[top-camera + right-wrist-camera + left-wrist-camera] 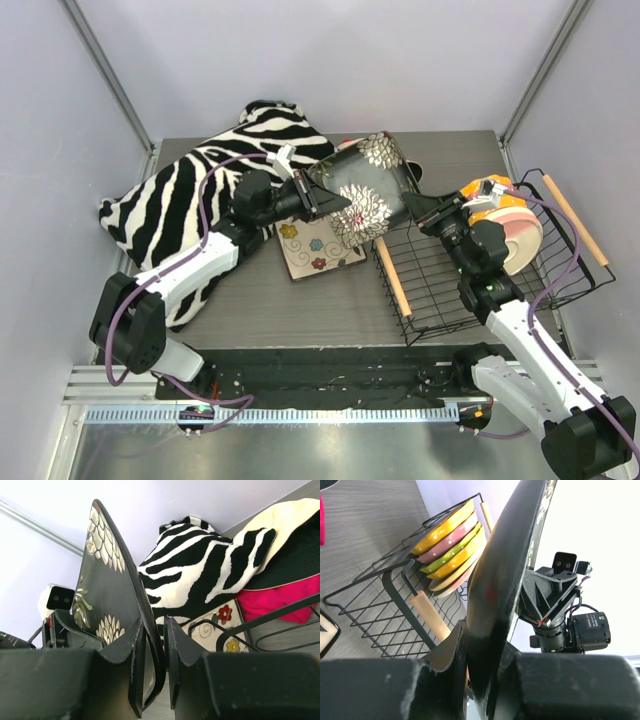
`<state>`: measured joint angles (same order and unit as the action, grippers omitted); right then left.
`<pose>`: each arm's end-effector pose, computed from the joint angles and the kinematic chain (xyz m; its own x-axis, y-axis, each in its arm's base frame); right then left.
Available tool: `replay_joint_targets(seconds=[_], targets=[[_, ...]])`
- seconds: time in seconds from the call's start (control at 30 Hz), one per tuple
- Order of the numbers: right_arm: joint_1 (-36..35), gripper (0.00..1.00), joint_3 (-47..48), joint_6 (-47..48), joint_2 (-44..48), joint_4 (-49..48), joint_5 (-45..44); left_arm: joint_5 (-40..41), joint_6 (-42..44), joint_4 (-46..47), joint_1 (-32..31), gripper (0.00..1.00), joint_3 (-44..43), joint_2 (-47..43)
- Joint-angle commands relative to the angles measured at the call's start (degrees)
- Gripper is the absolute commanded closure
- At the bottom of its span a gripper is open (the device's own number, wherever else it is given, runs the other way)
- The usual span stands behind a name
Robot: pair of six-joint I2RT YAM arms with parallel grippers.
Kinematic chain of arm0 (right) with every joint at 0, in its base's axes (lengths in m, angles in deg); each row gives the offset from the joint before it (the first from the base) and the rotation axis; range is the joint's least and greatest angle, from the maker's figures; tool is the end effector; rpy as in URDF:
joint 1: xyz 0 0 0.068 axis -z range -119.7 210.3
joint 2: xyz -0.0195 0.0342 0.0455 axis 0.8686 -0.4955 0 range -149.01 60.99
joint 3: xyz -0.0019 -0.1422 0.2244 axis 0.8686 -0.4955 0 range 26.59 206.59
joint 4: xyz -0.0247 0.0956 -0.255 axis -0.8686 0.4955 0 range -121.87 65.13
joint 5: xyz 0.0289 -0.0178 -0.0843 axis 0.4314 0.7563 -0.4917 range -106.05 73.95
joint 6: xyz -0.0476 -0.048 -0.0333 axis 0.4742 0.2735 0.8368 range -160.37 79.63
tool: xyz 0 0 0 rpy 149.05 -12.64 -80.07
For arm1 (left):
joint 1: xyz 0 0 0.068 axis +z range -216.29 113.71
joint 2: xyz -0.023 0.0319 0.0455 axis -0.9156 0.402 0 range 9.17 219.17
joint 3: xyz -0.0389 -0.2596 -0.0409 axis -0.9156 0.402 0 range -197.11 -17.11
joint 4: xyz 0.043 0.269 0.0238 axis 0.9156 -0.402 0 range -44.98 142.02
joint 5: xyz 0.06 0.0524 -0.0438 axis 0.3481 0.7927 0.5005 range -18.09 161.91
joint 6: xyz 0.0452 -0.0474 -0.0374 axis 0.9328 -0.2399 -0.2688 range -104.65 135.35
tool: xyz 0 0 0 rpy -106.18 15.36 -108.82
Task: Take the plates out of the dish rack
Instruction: Place the plate at the center of the board.
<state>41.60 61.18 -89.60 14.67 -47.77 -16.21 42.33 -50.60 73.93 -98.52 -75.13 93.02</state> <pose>0.2317 0.0782 0.3154 -0.1958 0.7333 -0.6511 -0.2597 0.6014 0.7555 0.3044 -0.2289 0.3014 -0.8275 -0.4171 -0.3758 0.3060 0.2261 -0.9248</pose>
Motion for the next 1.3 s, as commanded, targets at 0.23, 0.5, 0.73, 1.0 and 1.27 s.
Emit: replay_joint_targets(seconds=[0.23,0.5,0.73,1.0,1.27], targets=[[-2.0,0.91,4.5,6.7,4.0,2.4,-8.6,3.0,3.2,2.1,2.7,1.00,1.3,-4.5],[-1.9,0.31,13.9,19.2,4.7,17.6,-12.9,-2.5,6.4,-7.7,11.4,1.00,2.7,-11.9],[-1.9,0.20,22.2,25.6,4.6,28.8,-23.6,-7.1,14.2,-20.1,24.0,1.00,4.3,-17.6],[-1.8,0.14,31.2,26.1,2.6,41.6,-30.9,-14.8,27.1,-37.8,27.5,1.00,-2.4,-9.3],[-0.6,0.13,35.7,24.3,-4.4,51.5,-32.0,-13.6,32.4,-43.7,25.6,1.00,-6.4,-2.5]])
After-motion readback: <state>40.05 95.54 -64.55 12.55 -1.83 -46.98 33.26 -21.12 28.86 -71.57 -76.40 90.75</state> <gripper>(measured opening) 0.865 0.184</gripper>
